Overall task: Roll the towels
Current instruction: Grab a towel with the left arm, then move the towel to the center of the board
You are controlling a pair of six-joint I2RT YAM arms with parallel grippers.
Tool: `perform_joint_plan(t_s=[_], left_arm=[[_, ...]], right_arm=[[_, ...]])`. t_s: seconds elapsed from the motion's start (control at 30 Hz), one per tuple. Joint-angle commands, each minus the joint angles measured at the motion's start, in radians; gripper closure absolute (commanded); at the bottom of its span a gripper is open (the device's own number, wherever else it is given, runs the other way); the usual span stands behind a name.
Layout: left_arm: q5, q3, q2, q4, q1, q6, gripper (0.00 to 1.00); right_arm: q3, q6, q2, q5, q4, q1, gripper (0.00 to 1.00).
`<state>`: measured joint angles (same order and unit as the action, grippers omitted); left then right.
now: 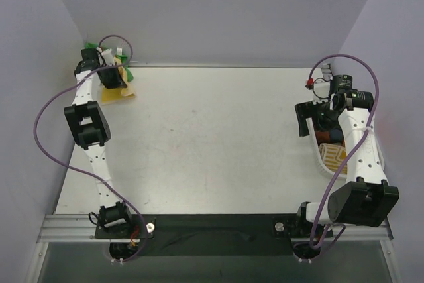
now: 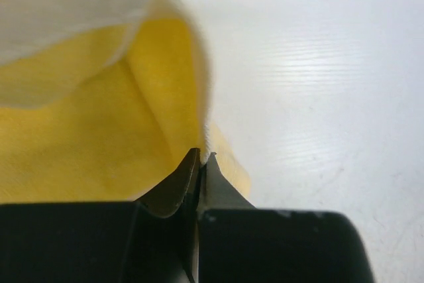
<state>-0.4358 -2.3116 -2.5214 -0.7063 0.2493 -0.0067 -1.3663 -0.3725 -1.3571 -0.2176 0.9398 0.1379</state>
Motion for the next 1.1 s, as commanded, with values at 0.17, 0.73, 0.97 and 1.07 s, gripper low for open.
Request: perform_joint_plan(t_s=[0.17, 0.73, 0.97, 1.07], left_arm=[[-0.086, 0.188, 0.343, -0.204, -0.221, 0.298, 1.00], [-0.115, 1.101, 0.815, -0.571, -0.705, 0.879, 0.72], [-0.113, 1.092, 1.010, -0.673, -0.608, 0.950, 0.48], [-0.141, 1.046, 1.030, -0.659, -0.466, 0.921, 0.47]], right_arm=[[-0.043, 0.023, -0.026, -0.091, 0.045, 0.008, 0.00], [-0.019, 0.052, -0.106, -0.262, 0.045, 0.000, 0.00], [-0.089, 0.070, -0.184, -0.307, 0.004, -0.106, 0.13], [-0.141, 0.090, -0.241, -0.313, -0.033, -0.196, 0.18]])
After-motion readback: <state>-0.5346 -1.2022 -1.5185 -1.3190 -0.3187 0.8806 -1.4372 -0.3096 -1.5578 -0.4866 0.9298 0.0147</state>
